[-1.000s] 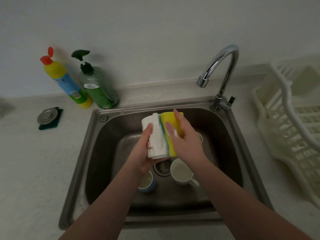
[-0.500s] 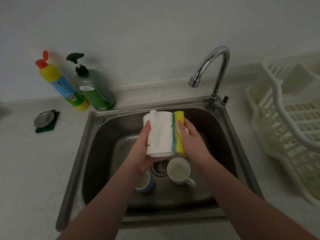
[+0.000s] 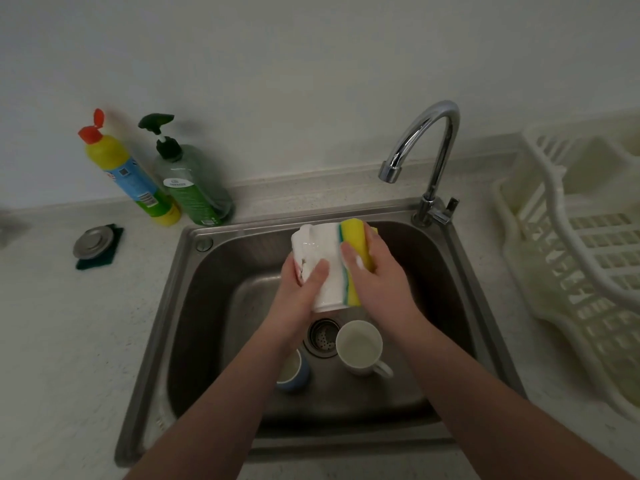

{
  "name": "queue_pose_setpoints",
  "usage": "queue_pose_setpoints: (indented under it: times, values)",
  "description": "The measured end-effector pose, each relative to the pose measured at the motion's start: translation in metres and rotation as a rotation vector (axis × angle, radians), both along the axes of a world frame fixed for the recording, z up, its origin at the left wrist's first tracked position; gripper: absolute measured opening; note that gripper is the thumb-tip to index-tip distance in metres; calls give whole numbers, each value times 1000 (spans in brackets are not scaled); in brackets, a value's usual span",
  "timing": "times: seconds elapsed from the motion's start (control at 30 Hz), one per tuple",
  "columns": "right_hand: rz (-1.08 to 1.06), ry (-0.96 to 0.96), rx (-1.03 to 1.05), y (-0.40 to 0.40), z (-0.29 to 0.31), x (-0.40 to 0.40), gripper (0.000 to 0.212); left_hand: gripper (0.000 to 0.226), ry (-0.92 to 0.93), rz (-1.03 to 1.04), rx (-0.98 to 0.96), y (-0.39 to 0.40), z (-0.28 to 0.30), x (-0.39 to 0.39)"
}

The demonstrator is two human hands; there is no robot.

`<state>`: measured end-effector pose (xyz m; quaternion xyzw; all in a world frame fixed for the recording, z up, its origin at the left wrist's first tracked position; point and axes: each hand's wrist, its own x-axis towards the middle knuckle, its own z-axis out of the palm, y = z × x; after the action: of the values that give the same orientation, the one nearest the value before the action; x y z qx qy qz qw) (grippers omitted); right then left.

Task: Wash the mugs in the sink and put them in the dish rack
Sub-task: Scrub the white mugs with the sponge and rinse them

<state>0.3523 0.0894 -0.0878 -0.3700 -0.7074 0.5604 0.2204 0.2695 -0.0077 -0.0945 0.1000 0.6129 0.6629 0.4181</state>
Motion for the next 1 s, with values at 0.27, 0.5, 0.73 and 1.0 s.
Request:
queue_pose_setpoints:
  times: [0.27,0.5,0.73,1.0]
  values:
    - [-20,78,-276,2,7,0,42,58,61,50,-19,1,3,-6]
    - [-6,69,-230,-2,2,3,36,76,9,16,-23,0,-2,-7]
    - [34,87,-161,2,10,0,50,57,-62,18,10,0,5,-7]
    - [-24,154,-390,-2,5,7,21,63,-174,-41,50,-2,9,-8]
